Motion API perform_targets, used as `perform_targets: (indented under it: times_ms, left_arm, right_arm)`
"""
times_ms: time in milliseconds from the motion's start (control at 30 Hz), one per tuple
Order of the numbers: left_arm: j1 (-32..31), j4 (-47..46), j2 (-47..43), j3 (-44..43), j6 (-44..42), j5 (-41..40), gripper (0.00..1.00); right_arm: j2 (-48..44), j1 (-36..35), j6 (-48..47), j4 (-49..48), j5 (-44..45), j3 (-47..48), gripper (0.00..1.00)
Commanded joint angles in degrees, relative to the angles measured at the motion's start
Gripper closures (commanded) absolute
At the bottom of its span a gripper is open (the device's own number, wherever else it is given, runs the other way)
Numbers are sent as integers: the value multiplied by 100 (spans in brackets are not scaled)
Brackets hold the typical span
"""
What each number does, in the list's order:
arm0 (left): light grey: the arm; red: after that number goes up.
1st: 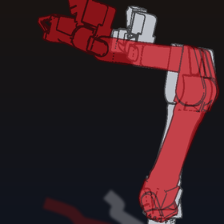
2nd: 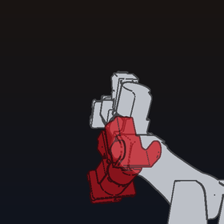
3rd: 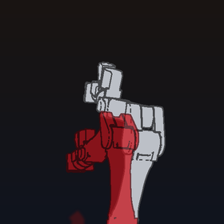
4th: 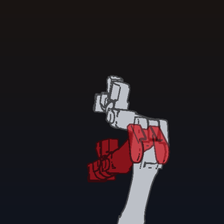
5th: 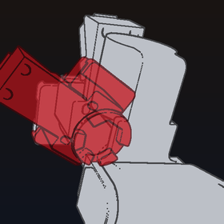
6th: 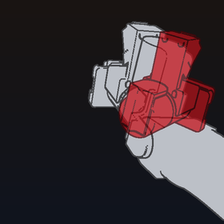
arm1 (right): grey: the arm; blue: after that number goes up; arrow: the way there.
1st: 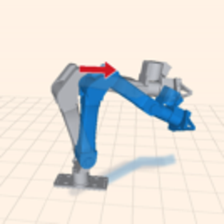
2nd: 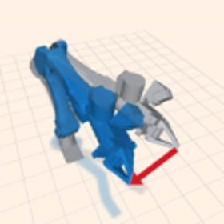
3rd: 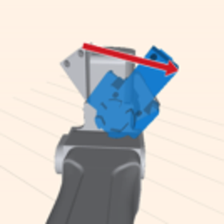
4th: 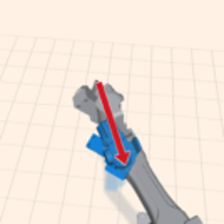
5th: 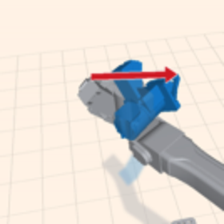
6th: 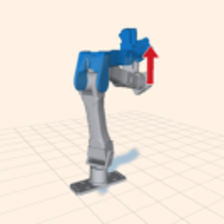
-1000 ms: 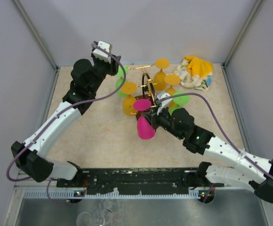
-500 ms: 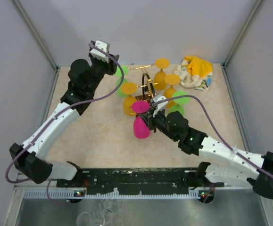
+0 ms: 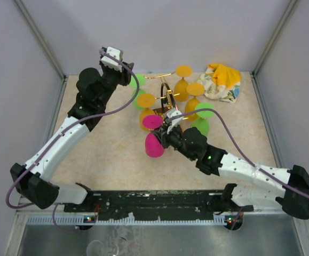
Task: Place the wine glass upside down on the wine glass rack
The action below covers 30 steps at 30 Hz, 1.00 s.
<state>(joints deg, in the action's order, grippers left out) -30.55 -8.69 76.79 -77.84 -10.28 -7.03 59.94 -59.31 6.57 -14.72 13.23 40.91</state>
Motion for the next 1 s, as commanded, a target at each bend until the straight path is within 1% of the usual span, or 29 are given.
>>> perform_targets:
  times_ms: [0, 200, 467, 600, 767, 967]
  left_arm:
    - [56, -209, -177, 78, 41, 86, 46]
    - [75, -221, -155, 120, 93, 153, 46]
    - [100, -226, -164, 159, 102, 162, 45]
    - [109, -238, -160, 181, 127, 184, 44]
    - [120, -256, -161, 211, 148, 211, 44]
    - [149, -296, -174, 260, 149, 204, 44]
  right_arm:
    - [118, -199, -99, -567, -161, 251, 100]
    - [179, -314, -132, -829, -347, 240, 100]
    - [-29, -436, -202, -674, -373, 130, 100]
    - [22, -450, -330, -804, -145, -14, 100]
    - [123, -459, -637, -1418, 170, -309, 100]
    - [160, -472, -915, -1932, 139, -526, 100]
